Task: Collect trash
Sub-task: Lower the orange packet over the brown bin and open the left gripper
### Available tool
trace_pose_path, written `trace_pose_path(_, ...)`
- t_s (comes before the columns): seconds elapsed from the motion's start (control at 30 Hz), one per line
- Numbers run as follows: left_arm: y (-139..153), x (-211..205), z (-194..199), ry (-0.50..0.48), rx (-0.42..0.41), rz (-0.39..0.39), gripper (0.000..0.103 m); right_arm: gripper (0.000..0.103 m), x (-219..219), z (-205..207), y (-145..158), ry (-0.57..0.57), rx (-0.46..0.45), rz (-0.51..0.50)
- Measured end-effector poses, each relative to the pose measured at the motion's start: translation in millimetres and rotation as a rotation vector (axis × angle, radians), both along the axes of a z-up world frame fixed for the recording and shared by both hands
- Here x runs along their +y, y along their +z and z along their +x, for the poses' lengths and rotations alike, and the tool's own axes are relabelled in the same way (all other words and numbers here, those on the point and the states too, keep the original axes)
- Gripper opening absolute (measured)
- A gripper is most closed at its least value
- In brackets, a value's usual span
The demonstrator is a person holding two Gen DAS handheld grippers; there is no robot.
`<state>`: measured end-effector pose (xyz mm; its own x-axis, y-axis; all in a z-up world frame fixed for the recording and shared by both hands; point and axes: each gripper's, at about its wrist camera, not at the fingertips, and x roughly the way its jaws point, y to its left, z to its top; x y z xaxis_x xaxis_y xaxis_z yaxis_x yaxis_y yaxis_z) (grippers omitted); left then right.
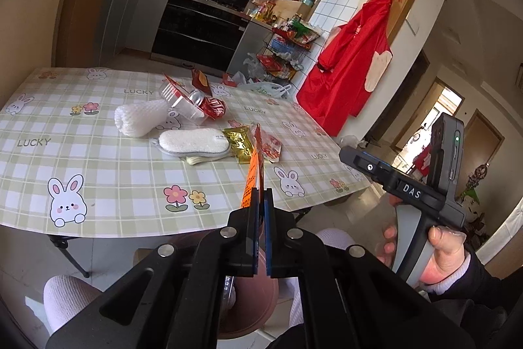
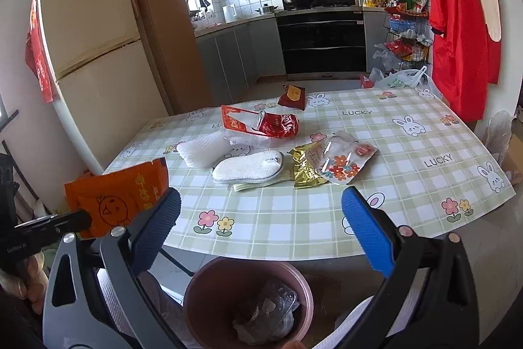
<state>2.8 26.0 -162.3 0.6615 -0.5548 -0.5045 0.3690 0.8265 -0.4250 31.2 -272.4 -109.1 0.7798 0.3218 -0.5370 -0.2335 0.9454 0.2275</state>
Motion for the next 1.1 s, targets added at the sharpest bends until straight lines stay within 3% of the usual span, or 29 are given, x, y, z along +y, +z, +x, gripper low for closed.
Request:
trace_pose_path(0.77,-22.1,-35.7,20.1,-0.11,0.072,0.031,0.003,0.097,-11.8,0.6,-5.1,-0.047,0.007,-0.006)
trace_pose_path(0.83,-23.6,-35.7,22.2,-0.11,0.08,0.024,0.011,0.097,-11.8,0.5,-5.3,-0.047,0.006,-0.007)
trace_pose_path(0.9,-25.6,-32.4,24.1,-0.1,0.092,0.008,0.059,0.097,-11.8,0.6,-5.5,-0.047,0.006,-0.009)
trace_pose_path(0.93,-26.7,-29.3,24.2,-0.087,0.095,-0.003,0.067,0.097,-11.8,0.4,-5.6,-0.047,0.007,-0.008)
trace_pose_path(0.97,-27.9,-25.6,24.8,-0.073,0.099,-0.013,0.069,0.097,-11.7,0.4,-5.5,-0.048,0.005,-0.008)
trace_pose_path(1.03,-30.0,-18.2,26.6,-0.028,0.112,-0.017,0.089,0.097,-11.6,0.5,-5.8,-0.05,0.006,-0.01)
trace_pose_path(1.1,-31.4,-10.3,27.2,0.024,0.115,-0.015,0.097,0.097,-11.9,1.1,-6.3,-0.052,0.006,-0.011)
